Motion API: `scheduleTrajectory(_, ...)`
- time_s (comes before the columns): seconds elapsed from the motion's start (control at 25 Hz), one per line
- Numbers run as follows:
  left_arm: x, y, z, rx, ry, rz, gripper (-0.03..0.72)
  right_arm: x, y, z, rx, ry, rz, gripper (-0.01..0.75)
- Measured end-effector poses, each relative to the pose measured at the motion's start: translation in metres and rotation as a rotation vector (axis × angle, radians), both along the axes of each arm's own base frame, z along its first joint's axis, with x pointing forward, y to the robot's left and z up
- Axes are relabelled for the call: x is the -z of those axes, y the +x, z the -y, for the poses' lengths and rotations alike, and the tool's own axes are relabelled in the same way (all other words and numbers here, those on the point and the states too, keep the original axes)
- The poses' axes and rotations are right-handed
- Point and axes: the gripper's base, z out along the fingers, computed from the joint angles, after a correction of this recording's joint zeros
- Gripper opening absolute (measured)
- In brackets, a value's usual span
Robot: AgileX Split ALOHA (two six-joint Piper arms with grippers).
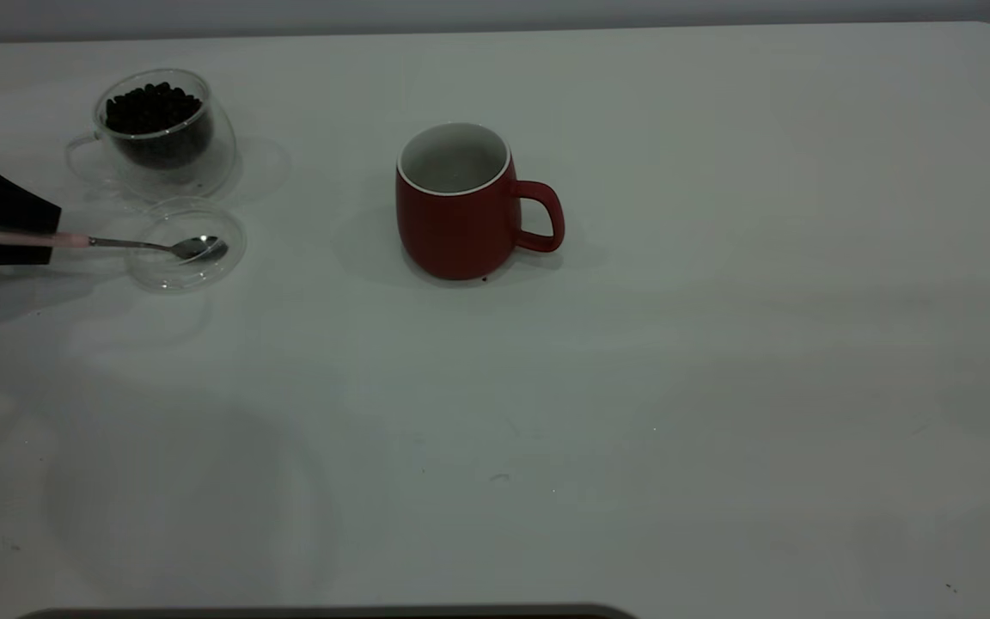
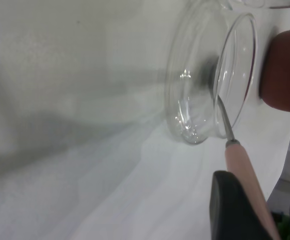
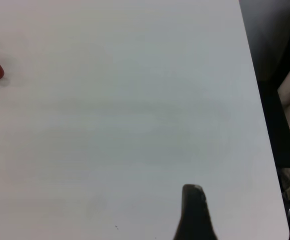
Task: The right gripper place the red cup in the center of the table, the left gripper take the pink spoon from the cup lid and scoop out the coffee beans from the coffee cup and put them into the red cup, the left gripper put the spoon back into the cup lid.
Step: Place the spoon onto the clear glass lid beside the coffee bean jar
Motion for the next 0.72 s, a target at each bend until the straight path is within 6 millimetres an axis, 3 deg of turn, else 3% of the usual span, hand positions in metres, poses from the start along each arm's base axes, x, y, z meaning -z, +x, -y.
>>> scheduleTrajectory(0.28, -0.0002, 0.0002, -0.0001, 0.0, 0.0, 0.001, 0.374, 0.0, 0.0, 0.0, 0.0, 0.0, 0.0, 0.581)
scheduleTrajectory(0.72, 0.0, -0.0012, -0.0007, 0.011, 0.001, -0.003, 0.498, 0.0, 0.0, 0.0, 0.0, 0.0, 0.0, 0.581)
